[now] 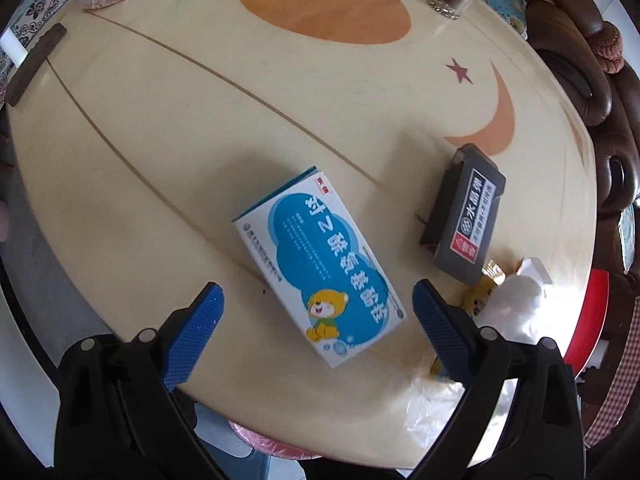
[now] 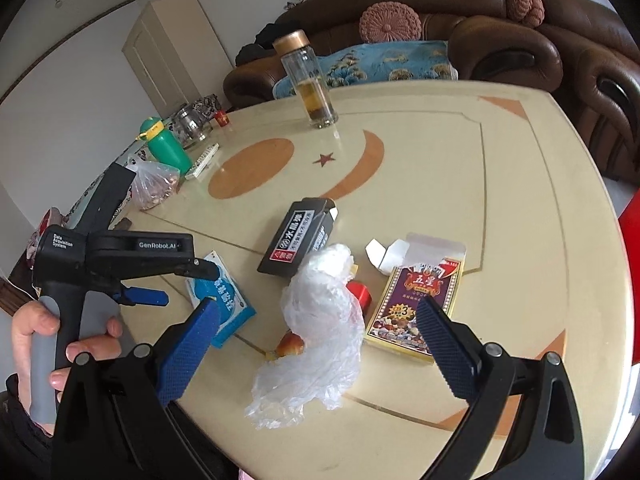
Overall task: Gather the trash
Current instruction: 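Grasp the clear plastic bag with the right gripper while the left gripper grasps the blue medicine box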
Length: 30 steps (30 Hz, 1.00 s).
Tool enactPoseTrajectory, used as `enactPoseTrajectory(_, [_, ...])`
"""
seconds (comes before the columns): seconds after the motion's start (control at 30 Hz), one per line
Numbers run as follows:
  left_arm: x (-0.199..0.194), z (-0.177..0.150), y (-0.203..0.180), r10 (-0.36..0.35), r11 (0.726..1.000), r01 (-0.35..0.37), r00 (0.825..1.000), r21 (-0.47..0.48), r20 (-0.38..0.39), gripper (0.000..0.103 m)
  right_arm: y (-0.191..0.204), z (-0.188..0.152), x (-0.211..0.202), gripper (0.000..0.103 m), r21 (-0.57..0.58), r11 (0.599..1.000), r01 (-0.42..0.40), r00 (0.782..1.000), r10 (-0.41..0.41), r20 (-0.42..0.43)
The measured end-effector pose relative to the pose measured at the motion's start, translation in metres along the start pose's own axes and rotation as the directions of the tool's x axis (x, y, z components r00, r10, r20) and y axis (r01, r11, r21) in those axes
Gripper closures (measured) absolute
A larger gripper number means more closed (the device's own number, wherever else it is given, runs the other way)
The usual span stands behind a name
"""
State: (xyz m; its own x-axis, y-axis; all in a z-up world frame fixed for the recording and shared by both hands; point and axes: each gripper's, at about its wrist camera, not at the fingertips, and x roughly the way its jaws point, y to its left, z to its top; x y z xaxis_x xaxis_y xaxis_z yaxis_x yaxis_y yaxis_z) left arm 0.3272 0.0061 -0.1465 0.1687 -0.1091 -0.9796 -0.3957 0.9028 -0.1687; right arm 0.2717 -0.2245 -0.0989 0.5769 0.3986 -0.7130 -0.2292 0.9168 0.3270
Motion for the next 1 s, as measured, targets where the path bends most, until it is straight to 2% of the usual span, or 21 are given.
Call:
enactPoseTrajectory(0.2, [0.017, 0.008, -0.003, 0.032, 0.999, -0.032, 0.999, -0.002, -0.014, 0.01, -0.004, -0.004, 0.017, 0.007, 0.01, 1.0, -0.011, 1.0, 0.011, -0.022])
enactPoseTrajectory(0.37, [0.029, 0.011, 0.003, 0.035, 0.998, -0.037, 0.999, -0.047, -0.039, 0.01, 0.01, -0.009, 0.021, 0.008, -0.061, 0.998, 0.016, 1.0, -0.015, 0.003])
enactPoseTrajectory(0.53, [0.039, 0.017, 0.01, 0.015, 0.994, -0.02, 0.999, -0.106, -0.049, 0.01, 0.015, -0.015, 0.028, 0.018, -0.083, 0.996, 0.013, 1.0, -0.013, 0.001])
enactPoseTrajectory(0.73, [0.046, 0.018, -0.004, 0.094, 0.991, -0.098, 0.994, -0.095, -0.051, 0.01, 0.009, -0.016, 0.038, 0.019, -0.061, 0.998, -0.001, 1.0, 0.0, -0.016])
enactPoseTrajectory(0.77, [0.046, 0.018, -0.005, 0.101, 0.989, -0.105, 0.994, -0.1, -0.046, 0.01, 0.009, -0.016, 0.039, 0.022, -0.063, 0.998, 0.0, 1.0, -0.001, -0.014])
enactPoseTrajectory(0.83, [0.047, 0.018, -0.007, 0.118, 0.987, -0.121, 0.992, -0.108, -0.038, 0.01, 0.009, -0.017, 0.042, 0.038, -0.067, 0.998, -0.005, 1.0, 0.003, -0.02])
enactPoseTrajectory(0.9, [0.049, 0.018, -0.012, 0.138, 0.985, -0.141, 0.99, -0.098, -0.039, 0.01, 0.01, -0.018, 0.046, 0.047, -0.068, 0.998, -0.009, 0.999, 0.006, -0.035])
enactPoseTrajectory(1.0, [0.052, 0.019, -0.019, 0.169, 0.983, -0.172, 0.985, -0.066, -0.041, 0.01, 0.01, -0.021, 0.051, 0.051, -0.074, 0.997, -0.009, 0.999, 0.005, -0.048])
